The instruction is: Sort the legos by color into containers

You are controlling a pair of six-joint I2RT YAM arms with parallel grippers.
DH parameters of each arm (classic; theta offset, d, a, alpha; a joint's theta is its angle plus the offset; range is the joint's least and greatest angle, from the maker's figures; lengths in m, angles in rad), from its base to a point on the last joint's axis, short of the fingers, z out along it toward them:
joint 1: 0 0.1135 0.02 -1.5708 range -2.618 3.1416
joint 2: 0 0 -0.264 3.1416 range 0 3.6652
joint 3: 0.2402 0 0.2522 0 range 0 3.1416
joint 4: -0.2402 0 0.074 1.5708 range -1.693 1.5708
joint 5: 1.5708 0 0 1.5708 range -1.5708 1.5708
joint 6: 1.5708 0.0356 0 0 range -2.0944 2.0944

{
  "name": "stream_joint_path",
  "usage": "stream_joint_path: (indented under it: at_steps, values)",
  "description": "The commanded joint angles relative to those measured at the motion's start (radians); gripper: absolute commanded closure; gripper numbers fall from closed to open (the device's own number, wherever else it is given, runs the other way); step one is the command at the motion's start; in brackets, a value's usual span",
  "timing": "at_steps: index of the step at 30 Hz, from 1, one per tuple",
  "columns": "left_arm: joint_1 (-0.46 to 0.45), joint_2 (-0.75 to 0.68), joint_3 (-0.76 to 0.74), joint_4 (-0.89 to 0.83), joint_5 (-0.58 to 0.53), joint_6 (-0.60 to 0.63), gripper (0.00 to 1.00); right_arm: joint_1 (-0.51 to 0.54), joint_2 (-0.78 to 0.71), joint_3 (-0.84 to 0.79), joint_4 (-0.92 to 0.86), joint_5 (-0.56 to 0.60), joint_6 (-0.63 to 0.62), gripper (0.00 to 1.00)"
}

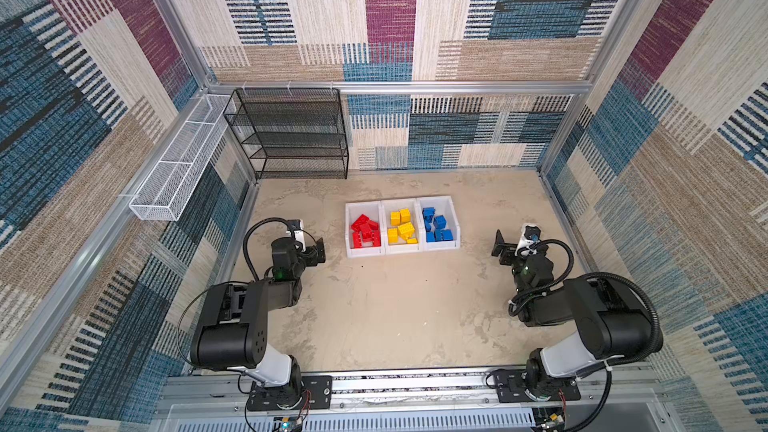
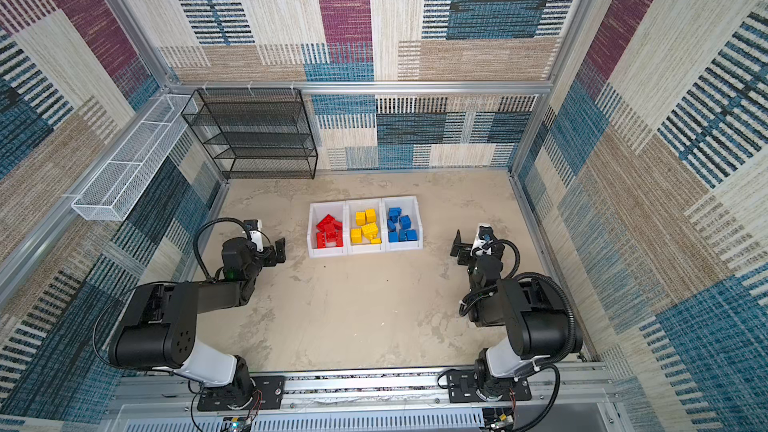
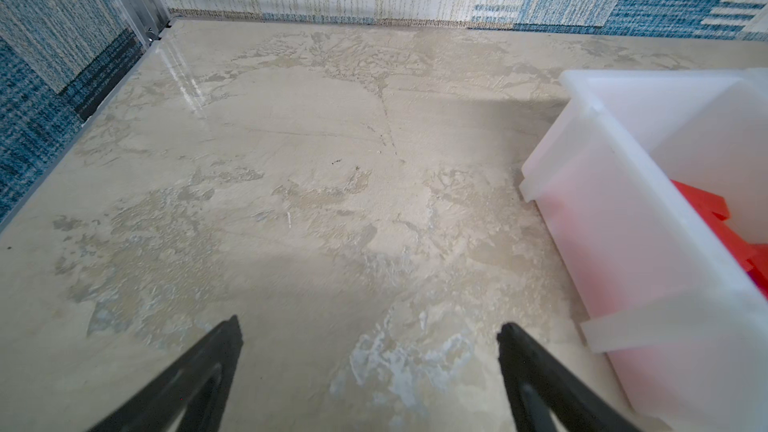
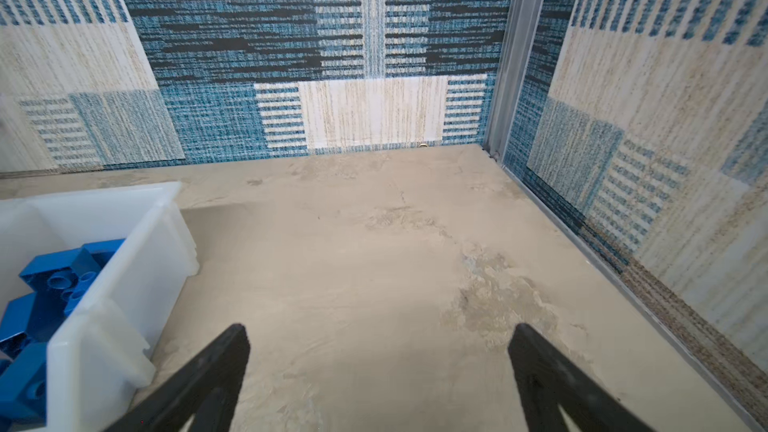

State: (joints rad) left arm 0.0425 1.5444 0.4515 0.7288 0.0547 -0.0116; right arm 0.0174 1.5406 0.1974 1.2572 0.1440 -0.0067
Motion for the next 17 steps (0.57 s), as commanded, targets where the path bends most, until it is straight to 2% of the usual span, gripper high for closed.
stream_joint_path:
  at_steps: [1, 17]
  values:
    - [0.000, -0.003, 0.001, 0.038, -0.001, 0.023, 0.01, -0.005, 0.003, 0.007, 0.045, -0.034, 0.013, 0.00]
    - [0.003, 0.011, 0.021, 0.013, 0.004, 0.015, 0.01, -0.005, 0.000, 0.003, 0.050, -0.033, 0.012, 0.00]
